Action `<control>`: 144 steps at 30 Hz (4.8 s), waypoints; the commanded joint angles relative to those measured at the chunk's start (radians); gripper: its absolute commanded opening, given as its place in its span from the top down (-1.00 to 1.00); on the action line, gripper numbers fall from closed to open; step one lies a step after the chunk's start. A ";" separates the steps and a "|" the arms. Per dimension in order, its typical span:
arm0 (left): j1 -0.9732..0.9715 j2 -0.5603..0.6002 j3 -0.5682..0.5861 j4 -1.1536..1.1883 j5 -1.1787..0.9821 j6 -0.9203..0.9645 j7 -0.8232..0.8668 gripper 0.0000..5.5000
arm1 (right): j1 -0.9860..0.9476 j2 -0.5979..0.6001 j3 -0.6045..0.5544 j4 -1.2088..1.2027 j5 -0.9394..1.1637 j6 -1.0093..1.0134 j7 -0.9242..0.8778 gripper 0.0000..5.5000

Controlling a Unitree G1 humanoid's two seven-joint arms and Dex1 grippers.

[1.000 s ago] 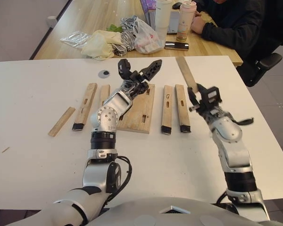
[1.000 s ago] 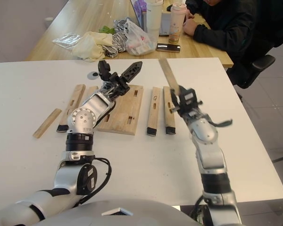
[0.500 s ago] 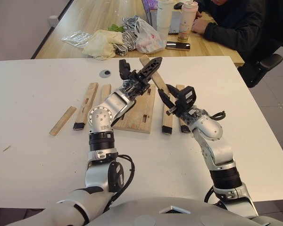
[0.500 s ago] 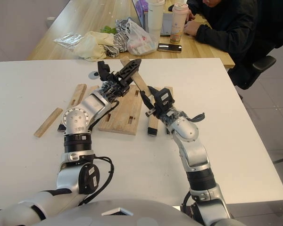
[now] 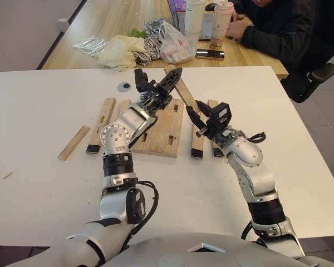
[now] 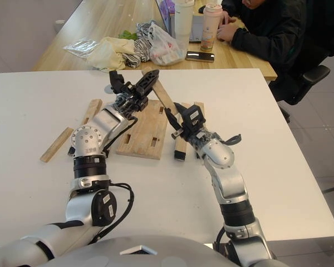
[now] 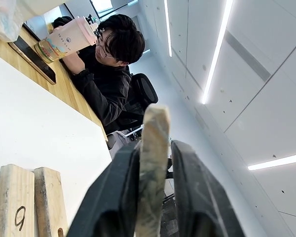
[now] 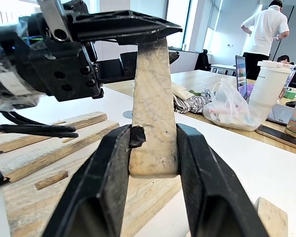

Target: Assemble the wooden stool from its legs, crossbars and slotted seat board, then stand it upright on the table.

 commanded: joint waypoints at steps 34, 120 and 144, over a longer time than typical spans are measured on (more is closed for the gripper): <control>0.225 0.191 0.028 0.209 0.620 -0.882 0.016 0.87 | 0.013 -0.002 -0.020 0.029 -0.029 0.049 -0.068 0.06; 0.166 0.291 -0.130 -0.100 0.071 0.190 -0.635 0.28 | -0.469 0.029 -0.499 0.281 1.193 1.017 -0.187 -0.28; 0.170 0.277 -0.150 -0.127 -0.037 0.263 -0.608 0.28 | -0.467 0.029 -0.494 0.329 1.290 1.000 -0.252 0.23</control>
